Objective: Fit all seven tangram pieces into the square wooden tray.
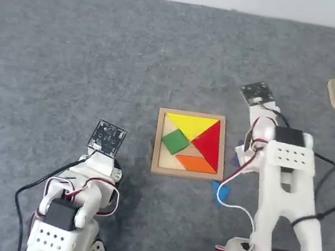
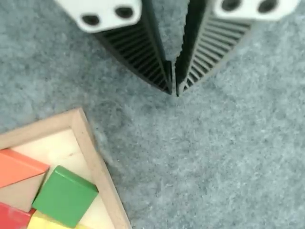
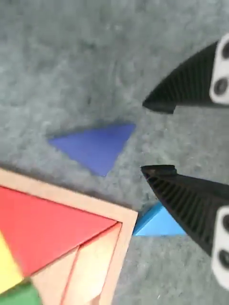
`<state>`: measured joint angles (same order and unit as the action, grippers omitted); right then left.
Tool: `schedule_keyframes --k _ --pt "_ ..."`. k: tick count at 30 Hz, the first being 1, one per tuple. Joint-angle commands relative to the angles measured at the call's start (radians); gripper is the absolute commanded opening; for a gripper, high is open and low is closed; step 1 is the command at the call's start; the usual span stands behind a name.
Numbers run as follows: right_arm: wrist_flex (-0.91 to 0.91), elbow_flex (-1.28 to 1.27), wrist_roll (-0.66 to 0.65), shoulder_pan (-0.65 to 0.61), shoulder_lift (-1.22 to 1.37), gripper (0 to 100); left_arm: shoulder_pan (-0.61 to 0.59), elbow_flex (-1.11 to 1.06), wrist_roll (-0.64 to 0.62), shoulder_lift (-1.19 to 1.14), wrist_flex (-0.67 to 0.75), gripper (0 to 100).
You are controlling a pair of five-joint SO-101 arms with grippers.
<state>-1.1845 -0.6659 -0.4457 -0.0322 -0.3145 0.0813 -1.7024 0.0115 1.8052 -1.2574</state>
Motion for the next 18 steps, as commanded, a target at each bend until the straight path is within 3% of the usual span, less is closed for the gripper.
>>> schedule_keyframes --k 1,7,18 --pt "0.048 0.009 -0.041 -0.025 0.031 21.2 -0.003 0.018 -0.008 0.02 -0.006 1" --pt "0.16 0.012 -0.044 -0.087 0.15 21.3 -0.003 0.018 -0.008 0.02 -0.006 1" --pt "0.203 0.109 -0.028 -0.024 0.329 21.3 -0.003 0.018 -0.008 0.02 -0.006 1"
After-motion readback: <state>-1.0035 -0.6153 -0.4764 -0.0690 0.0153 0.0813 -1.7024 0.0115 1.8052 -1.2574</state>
